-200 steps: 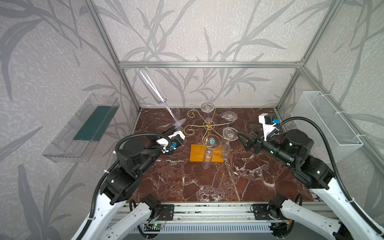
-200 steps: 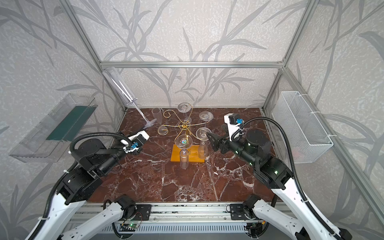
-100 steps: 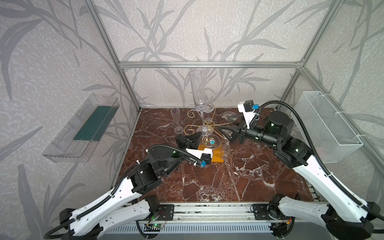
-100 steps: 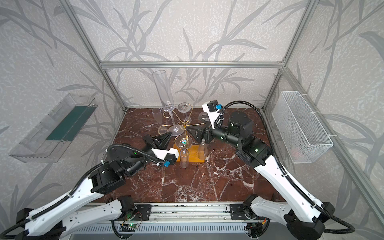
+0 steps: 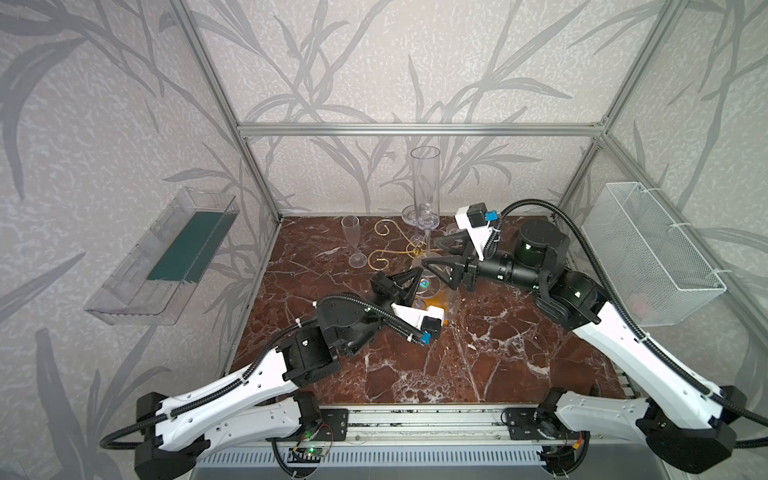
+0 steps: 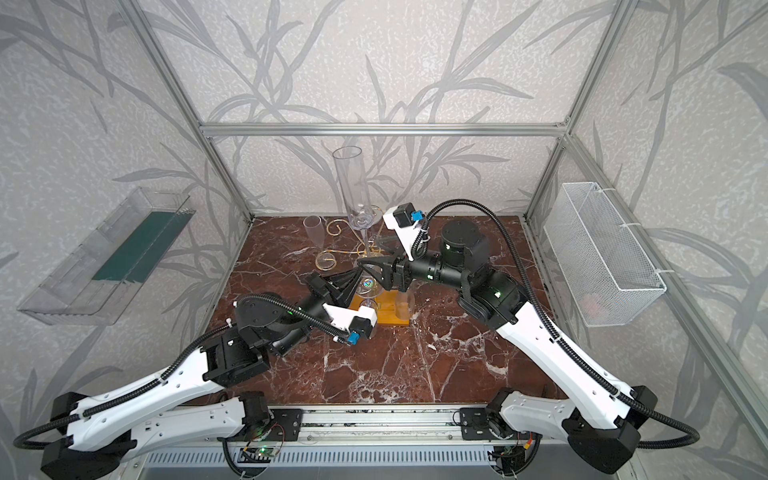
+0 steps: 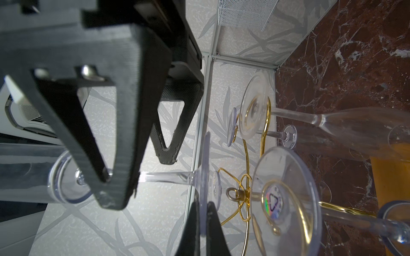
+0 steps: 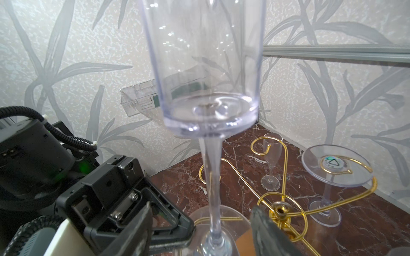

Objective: Take the wine glass off the wine glass rack

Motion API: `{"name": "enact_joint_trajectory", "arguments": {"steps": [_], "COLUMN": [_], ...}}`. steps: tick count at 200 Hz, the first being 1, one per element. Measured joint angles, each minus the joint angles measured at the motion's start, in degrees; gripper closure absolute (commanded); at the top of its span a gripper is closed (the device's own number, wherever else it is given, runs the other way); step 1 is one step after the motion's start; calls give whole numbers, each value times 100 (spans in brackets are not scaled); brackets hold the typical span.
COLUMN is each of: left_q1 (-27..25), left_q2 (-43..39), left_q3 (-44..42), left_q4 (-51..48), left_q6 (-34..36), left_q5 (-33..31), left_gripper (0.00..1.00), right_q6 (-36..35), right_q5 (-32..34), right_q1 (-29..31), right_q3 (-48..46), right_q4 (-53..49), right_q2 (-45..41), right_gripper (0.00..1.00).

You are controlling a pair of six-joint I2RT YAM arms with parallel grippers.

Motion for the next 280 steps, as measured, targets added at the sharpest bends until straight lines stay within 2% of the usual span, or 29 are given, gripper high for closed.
{"name": "enact_joint_trajectory", "arguments": {"steps": [58, 75, 82, 94, 111, 129, 155, 198, 221, 251, 280], "left_q1": [-83, -87, -87, -90, -98, -109, -111, -114, -111, -107, 61], "left_q2": [59, 42, 37, 15, -66, -203, -426, -715, -651, -92, 177], "left_q3": [-20, -28, -37, -70, -175, -243, -81, 605, 1095, 2227, 2444], "left_q4": [140, 173, 188, 236, 365, 415, 149, -87, -326, -955, -966], "left_q6": [39, 37, 37, 44, -11, -210, -855, -2830, -3764, -4981, -6269], "left_q5": [-48, -74, -76, -70, -31, 44, 181, 562, 778, 1187, 1587], "left_gripper": [100, 100, 95, 79, 51, 38, 34, 23, 22, 15, 10], "right_q6": [-120, -129, -146, -149, -125, -151, -302, -649, -874, -1204, -1375], "right_q5": [116, 173, 166, 166, 160, 184, 385, 994, 1217, 1060, 774], "right_q1": [4, -2, 7, 11, 46, 70, 72, 70, 70, 70, 70], "right_q3": [0, 0, 0, 0, 0, 0, 0, -109, -190, -461, -758], "right_q4": [162, 205, 225, 240, 249, 254, 234, 271, 310, 490, 560], "right_q2": [168, 190, 192, 192, 192, 190, 166, -223, -496, -778, -896], "right_gripper": [100, 100, 100, 100, 100, 100, 100, 100, 100, 100, 100]}}
